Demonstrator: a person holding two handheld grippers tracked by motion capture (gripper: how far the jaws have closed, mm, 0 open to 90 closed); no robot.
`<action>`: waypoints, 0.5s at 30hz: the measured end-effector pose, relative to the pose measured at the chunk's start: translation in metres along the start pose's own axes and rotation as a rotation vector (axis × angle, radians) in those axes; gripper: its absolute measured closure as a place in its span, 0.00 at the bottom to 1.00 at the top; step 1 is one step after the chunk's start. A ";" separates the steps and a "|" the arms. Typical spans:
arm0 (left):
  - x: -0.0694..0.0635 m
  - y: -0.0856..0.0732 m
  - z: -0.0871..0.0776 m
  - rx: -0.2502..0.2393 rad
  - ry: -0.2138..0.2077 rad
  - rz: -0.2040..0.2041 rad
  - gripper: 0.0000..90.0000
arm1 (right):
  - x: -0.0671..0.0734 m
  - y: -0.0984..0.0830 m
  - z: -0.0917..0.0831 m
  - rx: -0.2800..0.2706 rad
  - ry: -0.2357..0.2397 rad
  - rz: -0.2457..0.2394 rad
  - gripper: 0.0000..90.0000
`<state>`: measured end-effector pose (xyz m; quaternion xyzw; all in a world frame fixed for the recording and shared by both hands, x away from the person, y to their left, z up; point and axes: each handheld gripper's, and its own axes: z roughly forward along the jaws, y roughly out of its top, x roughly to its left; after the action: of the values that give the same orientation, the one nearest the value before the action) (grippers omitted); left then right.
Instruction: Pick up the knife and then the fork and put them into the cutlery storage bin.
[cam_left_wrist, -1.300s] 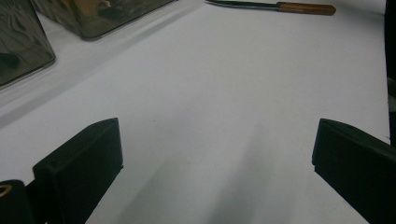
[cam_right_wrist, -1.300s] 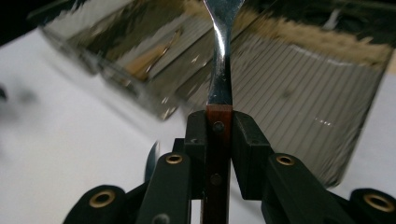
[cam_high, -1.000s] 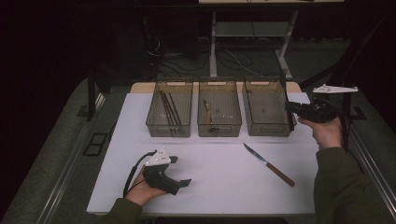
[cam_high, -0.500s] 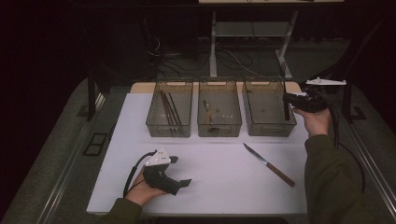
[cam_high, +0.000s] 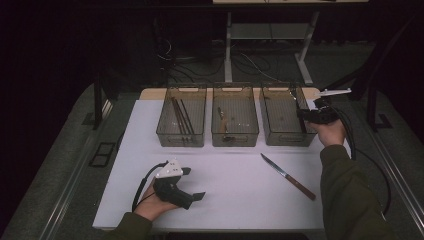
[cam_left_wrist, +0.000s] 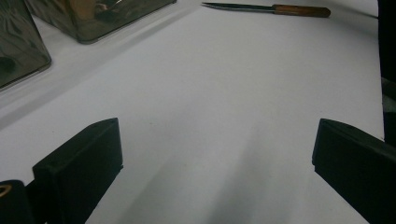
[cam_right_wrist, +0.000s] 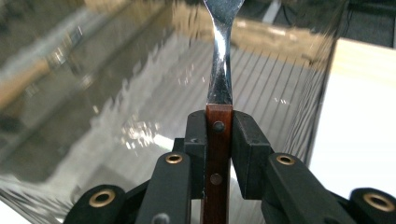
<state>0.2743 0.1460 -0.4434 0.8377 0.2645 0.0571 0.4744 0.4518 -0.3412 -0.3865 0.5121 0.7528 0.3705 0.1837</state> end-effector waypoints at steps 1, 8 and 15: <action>0.000 0.000 0.000 0.001 0.002 0.006 0.00 | 0.001 0.000 0.003 0.021 -0.007 -0.013 0.86; 0.004 0.000 0.001 -0.001 0.025 0.011 0.00 | 0.005 0.001 0.012 0.139 -0.068 -0.069 0.85; 0.006 -0.001 0.001 -0.014 0.029 0.012 0.00 | 0.006 0.002 0.013 0.156 -0.029 -0.057 0.70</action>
<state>0.2790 0.1488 -0.4454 0.8351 0.2659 0.0737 0.4760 0.4593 -0.3309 -0.3924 0.5083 0.7910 0.2982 0.1646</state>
